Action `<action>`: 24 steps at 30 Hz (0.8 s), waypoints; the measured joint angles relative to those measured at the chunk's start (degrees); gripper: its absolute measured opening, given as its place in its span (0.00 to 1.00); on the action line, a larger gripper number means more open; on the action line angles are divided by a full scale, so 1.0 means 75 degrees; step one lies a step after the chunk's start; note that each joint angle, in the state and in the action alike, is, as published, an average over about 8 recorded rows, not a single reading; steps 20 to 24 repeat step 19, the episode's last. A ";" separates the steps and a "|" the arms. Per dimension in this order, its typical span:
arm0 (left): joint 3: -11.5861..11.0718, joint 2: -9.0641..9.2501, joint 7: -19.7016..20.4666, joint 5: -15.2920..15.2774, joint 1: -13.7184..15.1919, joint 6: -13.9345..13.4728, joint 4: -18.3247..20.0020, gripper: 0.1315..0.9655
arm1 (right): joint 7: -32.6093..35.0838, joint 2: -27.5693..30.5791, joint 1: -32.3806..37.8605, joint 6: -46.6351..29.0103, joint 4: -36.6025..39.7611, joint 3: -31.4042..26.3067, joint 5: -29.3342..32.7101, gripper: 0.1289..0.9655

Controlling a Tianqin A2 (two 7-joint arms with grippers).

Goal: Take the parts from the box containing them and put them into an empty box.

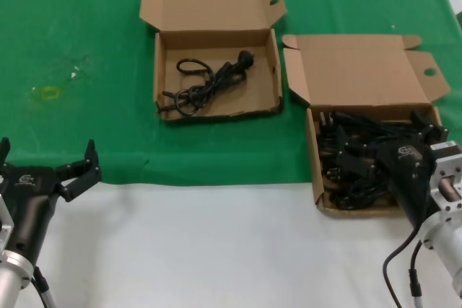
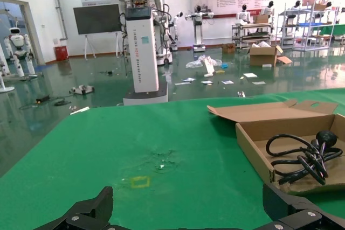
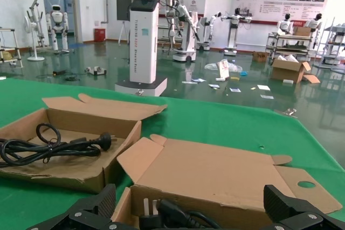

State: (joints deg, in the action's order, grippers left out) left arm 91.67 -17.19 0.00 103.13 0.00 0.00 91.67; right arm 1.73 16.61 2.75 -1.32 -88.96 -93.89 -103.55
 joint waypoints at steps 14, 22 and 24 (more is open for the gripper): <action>0.0000 0.0000 0.0000 0.0000 0.0000 0.0000 0.0000 1.00 | 0.0000 0.0000 0.0000 0.0000 0.0000 0.0000 0.0000 1.00; 0.0000 0.0000 0.0000 0.0000 0.0000 0.0000 0.0000 1.00 | 0.0000 0.0000 0.0000 0.0000 0.0000 0.0000 0.0000 1.00; 0.0000 0.0000 0.0000 0.0000 0.0000 0.0000 0.0000 1.00 | 0.0000 0.0000 0.0000 0.0000 0.0000 0.0000 0.0000 1.00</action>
